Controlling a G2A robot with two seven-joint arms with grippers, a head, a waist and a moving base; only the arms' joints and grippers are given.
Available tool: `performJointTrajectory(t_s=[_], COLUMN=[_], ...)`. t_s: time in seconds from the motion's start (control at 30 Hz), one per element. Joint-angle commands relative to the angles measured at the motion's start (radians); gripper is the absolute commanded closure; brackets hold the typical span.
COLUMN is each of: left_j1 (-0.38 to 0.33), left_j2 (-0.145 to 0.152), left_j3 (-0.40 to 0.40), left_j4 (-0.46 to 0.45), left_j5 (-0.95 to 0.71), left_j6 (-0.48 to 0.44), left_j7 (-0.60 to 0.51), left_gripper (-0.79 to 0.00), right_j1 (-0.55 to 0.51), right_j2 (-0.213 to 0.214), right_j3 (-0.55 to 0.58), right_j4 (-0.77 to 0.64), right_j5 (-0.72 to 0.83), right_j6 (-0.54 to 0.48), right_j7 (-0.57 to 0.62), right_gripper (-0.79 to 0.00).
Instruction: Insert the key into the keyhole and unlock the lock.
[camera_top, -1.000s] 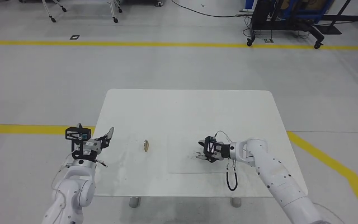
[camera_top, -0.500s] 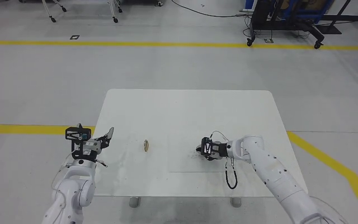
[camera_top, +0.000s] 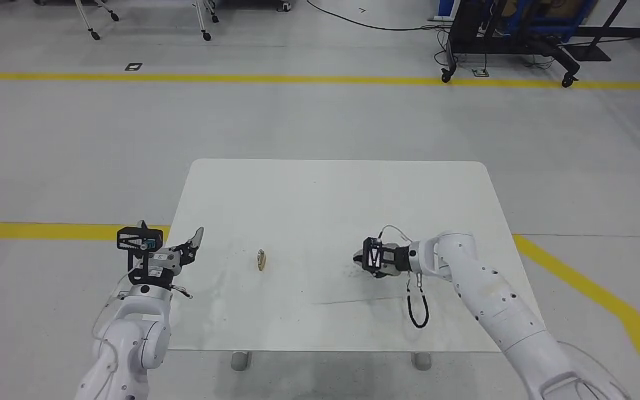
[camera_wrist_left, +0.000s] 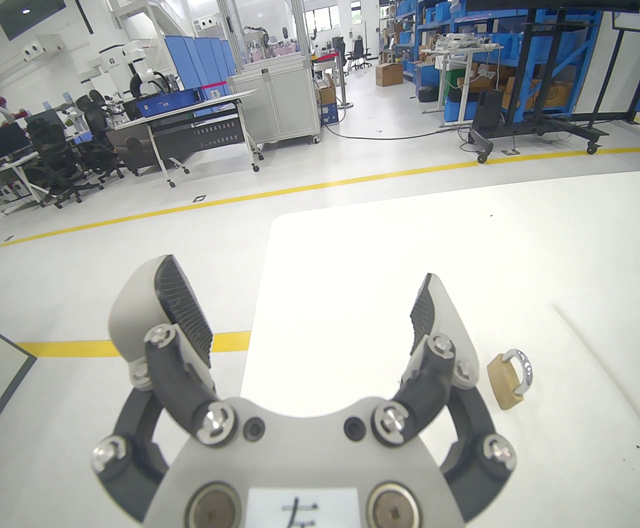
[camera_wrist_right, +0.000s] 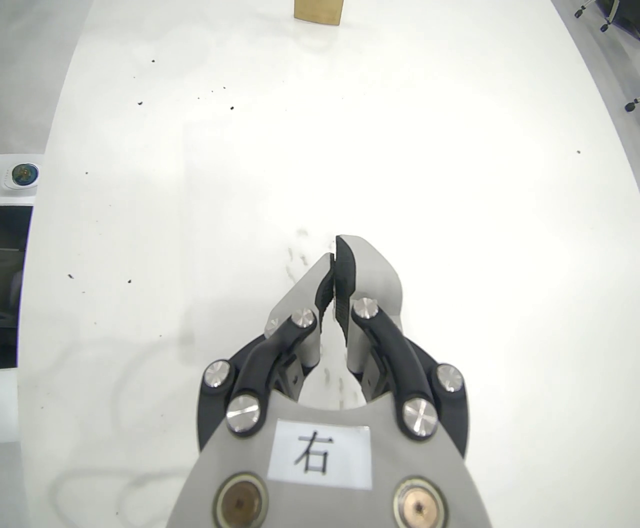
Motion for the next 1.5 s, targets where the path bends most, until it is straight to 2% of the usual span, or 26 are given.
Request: performJointTrajectory(t_s=[0.0,0.23,0.67,0.8,0.97,1.1,1.27,1.3,1.37,1.4,1.47], left_j1=[0.0,0.0,0.0,0.0,0.0,0.0,0.0,0.001,0.021,0.031,0.028], left_j2=[0.0,0.0,0.0,0.0,0.0,0.0,0.0,0.0,-0.006,-0.005,-0.005], left_j3=[0.0,0.0,0.0,0.0,0.0,0.0,0.0,0.004,-0.016,-0.037,-0.014], left_j4=[0.0,0.0,0.0,0.0,0.0,0.0,0.0,-0.008,-0.043,-0.051,-0.101], left_j5=[0.0,0.0,0.0,0.0,0.0,0.0,0.0,-0.006,-0.205,-0.196,-0.196], left_j6=[0.0,0.0,0.0,0.0,0.0,0.0,0.0,-0.015,-0.107,-0.102,-0.146], left_j7=[0.0,0.0,0.0,0.0,0.0,0.0,0.0,0.01,0.116,0.127,0.095], left_gripper=[-0.785,-0.785,-0.785,-0.785,-0.785,-0.785,-0.785,-0.785,-0.785,-0.785,-0.785], right_j1=[0.002,0.006,0.002,-0.04,-0.095,-0.122,-0.122,-0.122,-0.122,-0.122,-0.122], right_j2=[0.001,0.003,0.002,-0.002,0.001,0.009,0.009,0.009,0.009,0.009,0.009], right_j3=[-0.002,0.009,0.008,0.027,0.07,0.039,0.039,0.039,0.039,0.039,0.039], right_j4=[0.004,0.02,0.014,0.015,-0.003,0.005,0.005,0.005,0.005,0.005,0.005], right_j5=[-0.001,0.061,0.074,0.195,0.353,0.44,0.44,0.44,0.44,0.44,0.44], right_j6=[0.001,0.019,0.017,0.053,0.0,0.0,0.0,0.0,0.0,0.0,0.0], right_j7=[-0.004,-0.092,-0.105,-0.25,-0.503,-0.674,-0.674,-0.674,-0.674,-0.674,-0.674], right_gripper=[0.0,0.0,0.0,0.0,0.0,0.0,0.0,0.0,0.0,0.0,0.0])
